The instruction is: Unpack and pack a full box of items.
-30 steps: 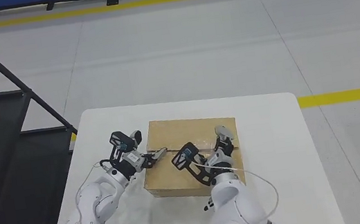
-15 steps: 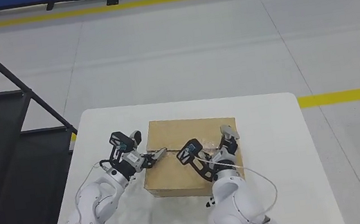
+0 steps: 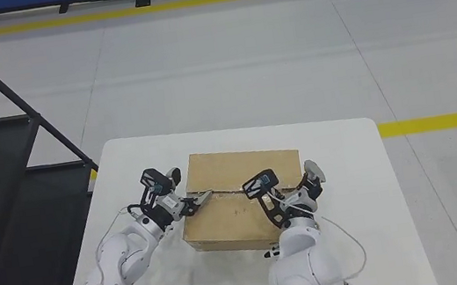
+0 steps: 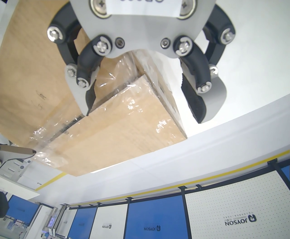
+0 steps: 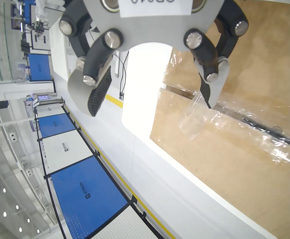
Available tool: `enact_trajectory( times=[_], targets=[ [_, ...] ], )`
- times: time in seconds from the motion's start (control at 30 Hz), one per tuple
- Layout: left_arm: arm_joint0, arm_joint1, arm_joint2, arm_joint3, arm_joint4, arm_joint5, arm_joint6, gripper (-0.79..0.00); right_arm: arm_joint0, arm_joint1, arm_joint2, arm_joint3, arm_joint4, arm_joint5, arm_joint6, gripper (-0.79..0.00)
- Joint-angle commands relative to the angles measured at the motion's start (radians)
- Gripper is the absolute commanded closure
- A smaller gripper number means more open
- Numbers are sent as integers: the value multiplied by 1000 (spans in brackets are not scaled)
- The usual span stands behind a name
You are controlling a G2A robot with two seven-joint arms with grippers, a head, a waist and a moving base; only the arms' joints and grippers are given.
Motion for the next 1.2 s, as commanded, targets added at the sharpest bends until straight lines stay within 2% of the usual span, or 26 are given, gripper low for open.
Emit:
enact_trajectory(
  times=[0.0,0.13,0.43,0.57,0.73,1.03,1.13,1.17],
  targets=[
    [0,0,1,-1,0,-1,0,-785,-12,-1,17,-7,-7,18,13,-785],
    [-1,0,2,-1,-1,-1,0,-785,-24,-5,46,-10,-38,54,65,-785],
    [1,-1,3,-4,1,6,0,-785,-86,-8,118,-64,39,121,4,-785],
    [4,-1,2,-15,1,12,4,-785,-147,-1,159,-128,206,95,-182,-785],
    [23,2,-15,-52,-4,24,24,-785,-268,23,295,-220,621,-154,-556,-785],
    [82,12,-72,-151,4,63,65,-785,-268,23,295,-220,621,-154,-556,-785],
    [111,17,-116,-192,-18,94,96,-785,-274,22,263,-205,666,-168,-546,-785],
    [121,18,-134,-205,-28,103,106,-785,-274,21,254,-205,725,-188,-544,-785]
  ],
)
